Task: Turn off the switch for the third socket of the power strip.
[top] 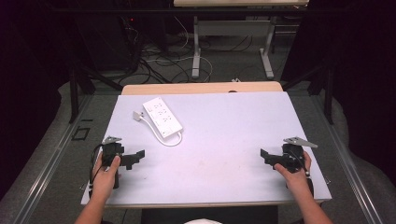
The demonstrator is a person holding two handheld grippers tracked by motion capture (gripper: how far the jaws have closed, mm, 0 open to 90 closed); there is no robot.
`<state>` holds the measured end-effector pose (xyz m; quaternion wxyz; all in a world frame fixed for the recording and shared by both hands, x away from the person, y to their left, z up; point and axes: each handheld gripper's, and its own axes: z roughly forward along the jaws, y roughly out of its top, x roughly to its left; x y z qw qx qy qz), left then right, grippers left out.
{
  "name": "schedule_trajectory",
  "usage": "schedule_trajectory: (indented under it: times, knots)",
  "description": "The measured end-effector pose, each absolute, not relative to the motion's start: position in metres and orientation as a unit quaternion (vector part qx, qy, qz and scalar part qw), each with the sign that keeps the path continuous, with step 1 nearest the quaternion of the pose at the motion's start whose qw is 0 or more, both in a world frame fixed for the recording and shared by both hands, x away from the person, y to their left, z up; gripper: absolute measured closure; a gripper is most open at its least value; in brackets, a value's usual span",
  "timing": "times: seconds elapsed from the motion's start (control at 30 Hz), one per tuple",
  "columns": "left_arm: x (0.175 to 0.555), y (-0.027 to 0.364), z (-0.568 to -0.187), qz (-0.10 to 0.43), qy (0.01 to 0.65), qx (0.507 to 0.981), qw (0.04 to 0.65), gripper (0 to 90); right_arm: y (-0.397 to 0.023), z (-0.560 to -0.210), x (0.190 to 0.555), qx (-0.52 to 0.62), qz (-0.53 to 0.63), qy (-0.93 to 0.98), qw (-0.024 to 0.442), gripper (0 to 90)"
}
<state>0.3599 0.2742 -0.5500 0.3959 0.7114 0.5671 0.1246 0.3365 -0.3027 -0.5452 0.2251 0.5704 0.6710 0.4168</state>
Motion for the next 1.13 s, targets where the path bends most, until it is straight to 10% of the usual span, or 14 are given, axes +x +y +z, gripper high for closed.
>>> schedule_trajectory:
  times: [1.13]
  knots:
    - [0.365, 0.292, -0.563, 0.128, 0.595, 0.694, 0.385, 2.2, -0.302, -0.546, 0.337, 0.575, 0.414, 0.669, 0.225, 0.0]
